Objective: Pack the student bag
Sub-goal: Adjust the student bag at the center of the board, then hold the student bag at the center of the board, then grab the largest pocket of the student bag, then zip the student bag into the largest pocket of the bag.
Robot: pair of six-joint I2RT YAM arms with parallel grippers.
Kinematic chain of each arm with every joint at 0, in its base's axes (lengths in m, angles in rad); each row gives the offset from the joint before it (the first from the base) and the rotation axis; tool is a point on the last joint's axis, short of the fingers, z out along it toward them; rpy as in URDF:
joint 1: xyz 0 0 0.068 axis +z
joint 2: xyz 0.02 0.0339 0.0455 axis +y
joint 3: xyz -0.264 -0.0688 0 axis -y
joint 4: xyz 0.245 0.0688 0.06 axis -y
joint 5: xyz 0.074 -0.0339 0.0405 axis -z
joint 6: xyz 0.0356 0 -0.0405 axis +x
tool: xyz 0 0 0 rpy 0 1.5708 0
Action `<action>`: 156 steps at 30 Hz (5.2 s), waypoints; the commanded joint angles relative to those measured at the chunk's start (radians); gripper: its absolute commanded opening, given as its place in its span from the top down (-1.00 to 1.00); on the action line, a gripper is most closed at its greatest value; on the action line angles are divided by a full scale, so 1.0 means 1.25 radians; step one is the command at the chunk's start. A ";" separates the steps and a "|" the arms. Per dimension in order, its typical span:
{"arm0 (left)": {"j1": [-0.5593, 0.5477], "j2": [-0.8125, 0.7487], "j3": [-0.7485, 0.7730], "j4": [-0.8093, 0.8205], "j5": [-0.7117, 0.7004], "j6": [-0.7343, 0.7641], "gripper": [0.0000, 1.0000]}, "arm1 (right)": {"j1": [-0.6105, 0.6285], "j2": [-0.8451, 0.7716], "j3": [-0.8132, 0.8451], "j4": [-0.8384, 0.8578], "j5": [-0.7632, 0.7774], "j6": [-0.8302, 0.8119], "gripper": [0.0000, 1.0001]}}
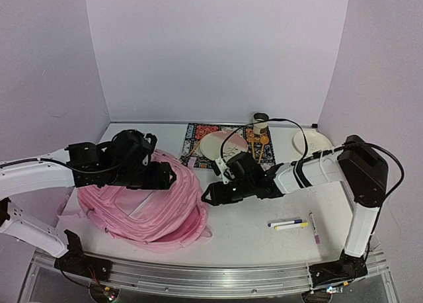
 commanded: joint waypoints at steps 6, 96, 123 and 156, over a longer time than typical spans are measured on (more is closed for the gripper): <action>0.153 0.055 0.012 -0.019 -0.026 0.021 -0.64 | 0.014 0.101 0.072 0.073 -0.096 0.057 -0.16; 0.008 0.193 0.036 -0.176 -0.122 0.033 -0.31 | -0.079 0.273 0.315 0.004 -0.299 -0.401 -0.12; 0.008 0.186 0.023 -0.144 -0.093 0.053 -0.17 | -0.090 0.300 0.347 0.002 -0.471 -0.445 0.34; 0.107 0.257 0.053 0.060 -0.001 0.009 0.24 | 0.070 -0.028 0.023 -0.042 -0.018 -0.431 1.00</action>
